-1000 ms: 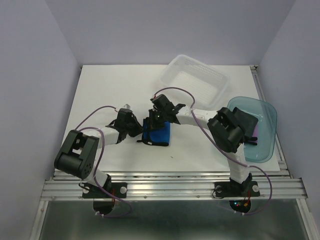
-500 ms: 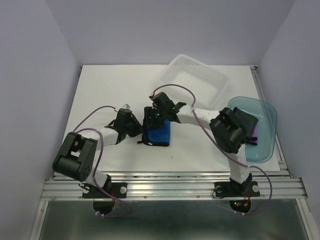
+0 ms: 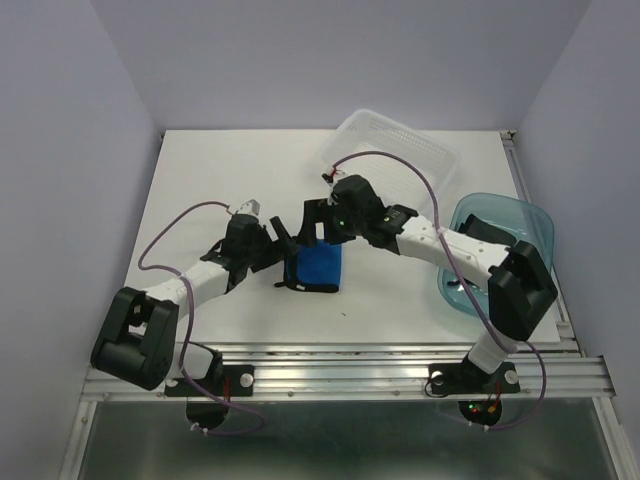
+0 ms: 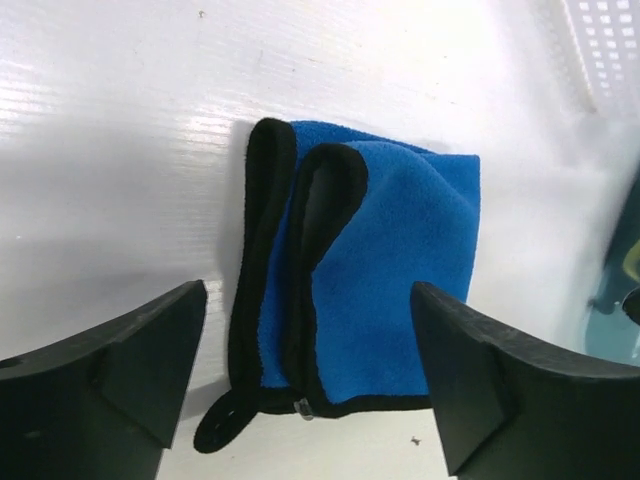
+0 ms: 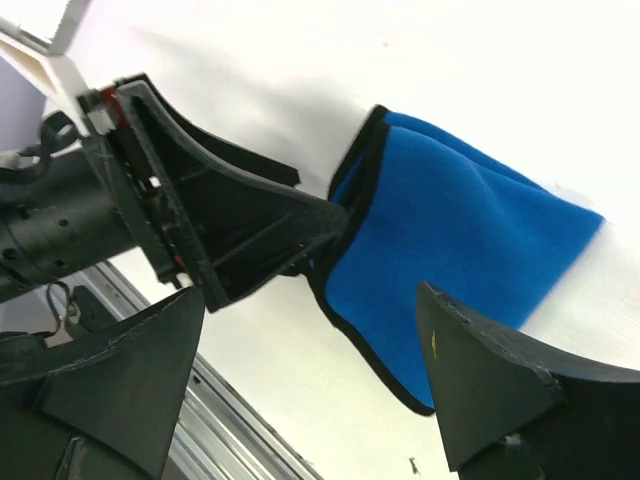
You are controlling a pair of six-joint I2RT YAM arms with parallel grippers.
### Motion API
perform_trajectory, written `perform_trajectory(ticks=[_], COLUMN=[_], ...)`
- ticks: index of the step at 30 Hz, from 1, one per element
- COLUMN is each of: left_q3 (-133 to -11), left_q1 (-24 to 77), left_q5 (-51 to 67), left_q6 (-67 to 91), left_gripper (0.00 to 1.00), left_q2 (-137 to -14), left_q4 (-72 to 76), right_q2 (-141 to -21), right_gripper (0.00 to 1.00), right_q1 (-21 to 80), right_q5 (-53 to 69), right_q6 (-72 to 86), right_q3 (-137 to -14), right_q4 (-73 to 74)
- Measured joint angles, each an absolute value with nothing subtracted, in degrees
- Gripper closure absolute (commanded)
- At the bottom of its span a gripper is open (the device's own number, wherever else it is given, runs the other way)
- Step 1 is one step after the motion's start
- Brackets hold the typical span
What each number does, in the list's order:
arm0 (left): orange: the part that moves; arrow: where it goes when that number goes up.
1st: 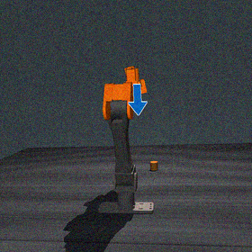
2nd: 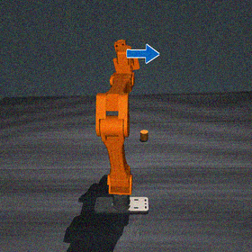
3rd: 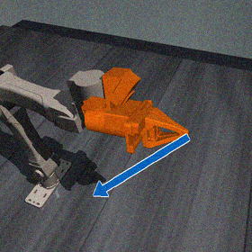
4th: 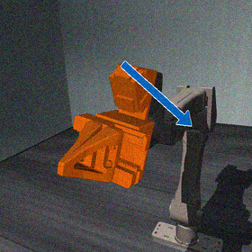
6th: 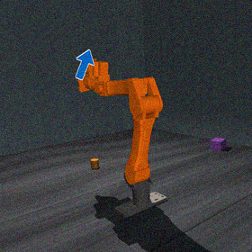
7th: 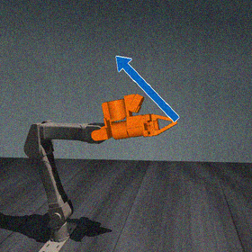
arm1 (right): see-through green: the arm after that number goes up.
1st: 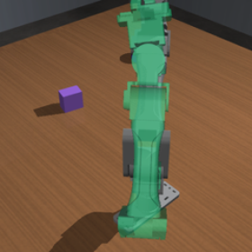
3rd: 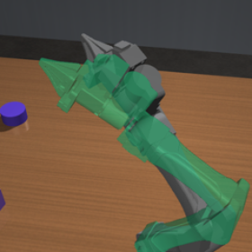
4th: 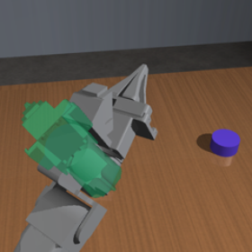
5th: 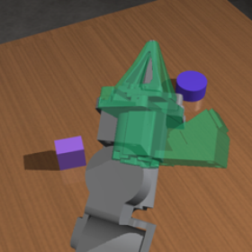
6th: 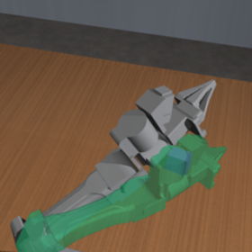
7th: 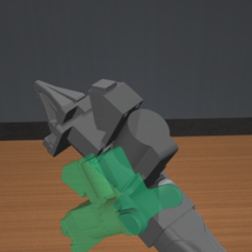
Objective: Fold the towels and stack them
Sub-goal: Fold the towel, then neatly place the folded towel into the bin
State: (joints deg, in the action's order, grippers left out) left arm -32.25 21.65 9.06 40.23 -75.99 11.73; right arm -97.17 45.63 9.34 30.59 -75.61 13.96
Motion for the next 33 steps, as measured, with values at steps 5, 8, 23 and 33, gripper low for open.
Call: perform_trajectory(ticks=[5, 8, 23, 33], left_q3=[-32.25, -32.75, -40.58, -43.11], left_q1=[21.69, 21.80, 27.18, 31.66], left_q5=[10.04, 10.59, 8.16, 3.42], left_q6=[36.34, 34.59, 28.84, 24.84], left_gripper=[0.01, 0.01, 0.46, 0.81], left_q2=[-76.25, -78.65, -91.42, -93.97], left_q4=[11.79, 12.21, 14.17, 13.15], right_q2=[-94.37, -92.90, -90.04, -92.64], right_gripper=[0.07, 0.06, 0.06, 0.12], right_q1=[44.88, 44.49, 40.95, 37.58], right_q5=[6.74, 5.30, 0.97, 5.23], right_q6=[30.15, 30.00, 28.88, 16.58], right_q3=[-71.53, -69.73, -67.53, -67.96], right_q4=[14.61, 14.92, 16.14, 16.67])
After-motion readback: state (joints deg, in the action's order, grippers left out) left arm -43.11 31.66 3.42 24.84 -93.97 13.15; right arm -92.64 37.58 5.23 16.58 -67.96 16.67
